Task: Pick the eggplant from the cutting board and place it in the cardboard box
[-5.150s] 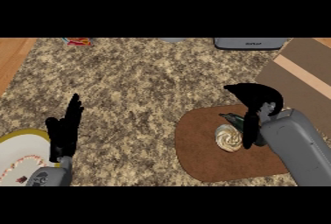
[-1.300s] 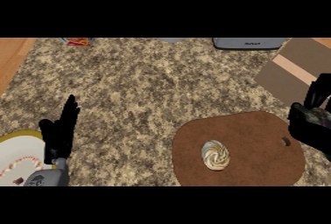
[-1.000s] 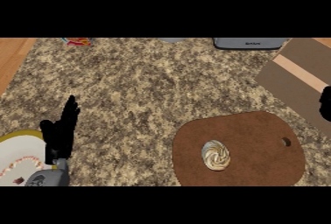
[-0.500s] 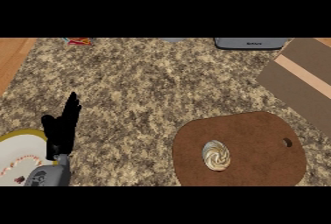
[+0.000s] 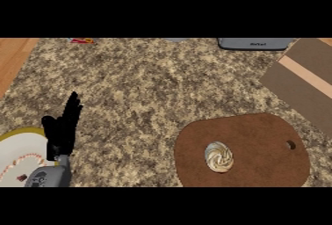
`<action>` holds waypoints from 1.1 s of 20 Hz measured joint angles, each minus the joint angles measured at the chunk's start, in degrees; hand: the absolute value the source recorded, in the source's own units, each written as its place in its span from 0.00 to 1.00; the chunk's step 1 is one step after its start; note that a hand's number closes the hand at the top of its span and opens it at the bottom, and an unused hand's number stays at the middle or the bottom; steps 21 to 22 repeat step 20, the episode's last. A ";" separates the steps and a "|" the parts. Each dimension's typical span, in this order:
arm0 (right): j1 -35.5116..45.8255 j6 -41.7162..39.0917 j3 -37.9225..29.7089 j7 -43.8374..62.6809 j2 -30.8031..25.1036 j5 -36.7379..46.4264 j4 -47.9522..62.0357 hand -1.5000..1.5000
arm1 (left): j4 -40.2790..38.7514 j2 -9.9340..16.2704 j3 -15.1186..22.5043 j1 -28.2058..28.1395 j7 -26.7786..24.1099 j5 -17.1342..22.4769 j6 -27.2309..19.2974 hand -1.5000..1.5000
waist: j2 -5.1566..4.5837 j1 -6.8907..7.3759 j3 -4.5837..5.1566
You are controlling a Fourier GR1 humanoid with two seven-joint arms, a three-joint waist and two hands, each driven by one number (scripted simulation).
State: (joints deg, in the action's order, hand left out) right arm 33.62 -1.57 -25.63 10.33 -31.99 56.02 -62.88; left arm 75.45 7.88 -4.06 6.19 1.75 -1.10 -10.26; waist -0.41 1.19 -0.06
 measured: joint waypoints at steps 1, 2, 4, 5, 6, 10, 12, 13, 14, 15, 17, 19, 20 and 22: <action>0.48 1.01 -0.84 -1.03 -0.45 -0.53 2.91 0.00 | -0.14 0.34 -0.35 0.15 0.06 0.18 0.22 0.50 | -0.01 -0.02 -0.01; 2.05 1.67 -1.38 -1.15 -0.96 -0.58 6.41 0.00 | 0.17 0.03 0.04 0.01 0.00 -0.17 -0.04 0.50 | -0.06 0.21 -0.03; 3.47 2.70 -3.19 -3.32 -1.79 -2.20 12.22 0.00 | 0.71 -0.05 0.25 -0.42 0.20 -0.20 0.09 0.50 | -0.11 0.35 -0.05; 4.58 3.19 -3.89 -4.36 -1.99 -3.02 14.99 0.00 | 0.96 0.08 0.22 -0.37 0.49 -0.15 0.22 0.50 | -0.13 0.42 -0.06; 5.31 3.75 -4.87 -6.15 -2.37 -4.17 17.38 0.00 | 0.80 -0.14 0.37 -0.46 0.29 -0.26 0.17 0.50 | -0.15 0.44 -0.07; 7.19 5.68 -8.38 -13.69 -2.99 -8.89 24.66 0.00 | -0.68 0.03 -0.10 0.65 -0.36 -0.23 0.36 0.50 | -0.21 0.28 -0.09; 7.90 5.57 -10.24 -17.66 -3.37 -11.77 26.24 0.00 | 0.23 -0.11 0.03 -0.20 -0.12 -0.13 0.41 0.50 | -0.10 0.23 -0.10; 8.34 5.25 -11.22 -19.47 -3.13 -13.43 26.74 0.00 | -0.22 -0.21 -0.02 -0.33 -0.59 -0.13 0.44 0.50 | -0.07 0.12 -0.09; 8.93 4.88 -12.56 -21.12 -2.98 -15.35 27.22 0.00 | -0.37 -0.54 0.20 0.12 -0.38 -0.45 -0.01 0.50 | -0.07 0.00 -0.10; 9.18 4.41 -13.80 -22.85 -3.00 -17.15 27.78 0.00 | -0.80 -0.54 0.02 0.06 -0.66 -0.39 -0.01 0.50 | -0.05 -0.09 -0.09; 9.54 2.85 -16.54 -25.43 -3.50 -20.88 28.84 0.00 | -1.21 -0.44 -0.03 0.01 -1.03 -0.47 0.14 0.50 | 0.00 -0.32 -0.09; 9.63 1.50 -19.25 -26.89 -4.10 -24.35 29.89 0.00 | -1.07 -0.84 0.15 -0.54 -0.99 -0.68 -0.25 0.50 | 0.09 -0.44 -0.06; 9.05 1.06 -20.60 -28.33 -4.67 -25.87 30.84 0.00 | -0.51 -0.73 0.16 -0.46 -0.63 -0.73 -0.33 0.50 | 0.09 -0.43 -0.06; 9.05 1.06 -20.60 -28.33 -4.67 -25.87 30.84 0.00 | -0.51 -0.73 0.16 -0.46 -0.63 -0.73 -0.33 0.50 | 0.09 -0.43 -0.06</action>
